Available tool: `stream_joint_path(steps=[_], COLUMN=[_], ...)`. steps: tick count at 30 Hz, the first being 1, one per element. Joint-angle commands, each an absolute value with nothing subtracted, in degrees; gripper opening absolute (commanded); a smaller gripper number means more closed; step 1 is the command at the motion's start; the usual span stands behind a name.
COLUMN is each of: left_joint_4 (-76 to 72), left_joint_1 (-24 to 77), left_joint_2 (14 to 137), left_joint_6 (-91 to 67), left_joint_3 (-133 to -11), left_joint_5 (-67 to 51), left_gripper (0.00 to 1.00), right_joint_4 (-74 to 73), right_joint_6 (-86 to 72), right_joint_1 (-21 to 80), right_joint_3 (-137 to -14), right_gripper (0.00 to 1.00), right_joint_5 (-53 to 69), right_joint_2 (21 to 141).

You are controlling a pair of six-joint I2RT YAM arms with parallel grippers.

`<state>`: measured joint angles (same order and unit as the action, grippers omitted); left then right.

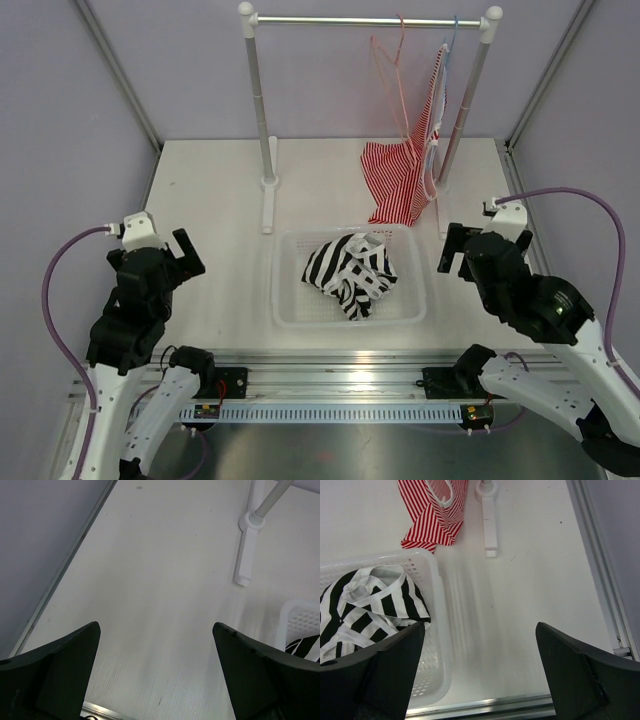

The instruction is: Remove the tank top from the hanger

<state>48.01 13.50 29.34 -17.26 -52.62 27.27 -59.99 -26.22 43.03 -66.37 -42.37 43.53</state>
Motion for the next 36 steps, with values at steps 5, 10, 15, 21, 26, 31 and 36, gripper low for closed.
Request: stream_joint_path(steps=[5,10,15,21,26,31,36], left_joint_4=[51.8,52.6,52.3,51.5,50.7,50.3,49.9], left_joint_1=[13.2,13.2,13.2,13.2,13.2,13.2,13.2], left_joint_2=[28.0,26.2,25.4,25.2,25.1,25.0,25.0], left_joint_6=[-15.2,-15.2,-15.3,-15.1,-14.7,-14.5,-14.4], left_joint_3=[-59.1,-58.6,-56.6,-56.4,-56.0,-56.0,-55.7], left_joint_5=[24.3,22.8,22.2,21.8,21.0,20.7,20.4], left_gripper=[0.99,0.99,0.99,0.99,0.99,0.99,0.99], right_joint_4=[-64.9,-66.3,-67.0,-64.9,-63.1,-62.2,-61.7], right_joint_6=[-22.9,-21.7,-21.6,-21.1,-20.8,-21.2,-21.4], right_joint_1=[42.8,42.8,42.8,42.9,42.8,42.7,42.8], right_joint_3=[-70.0,-72.0,-71.9,-70.4,-69.6,-69.0,-68.6], right_gripper=[0.99,1.0,1.0,0.99,0.99,0.99,1.0], right_joint_5=[-46.9,-46.3,-47.8,-46.6,-45.9,-45.5,-45.4], right_joint_2=[33.8,32.3,33.6,34.0,34.3,34.6,34.9])
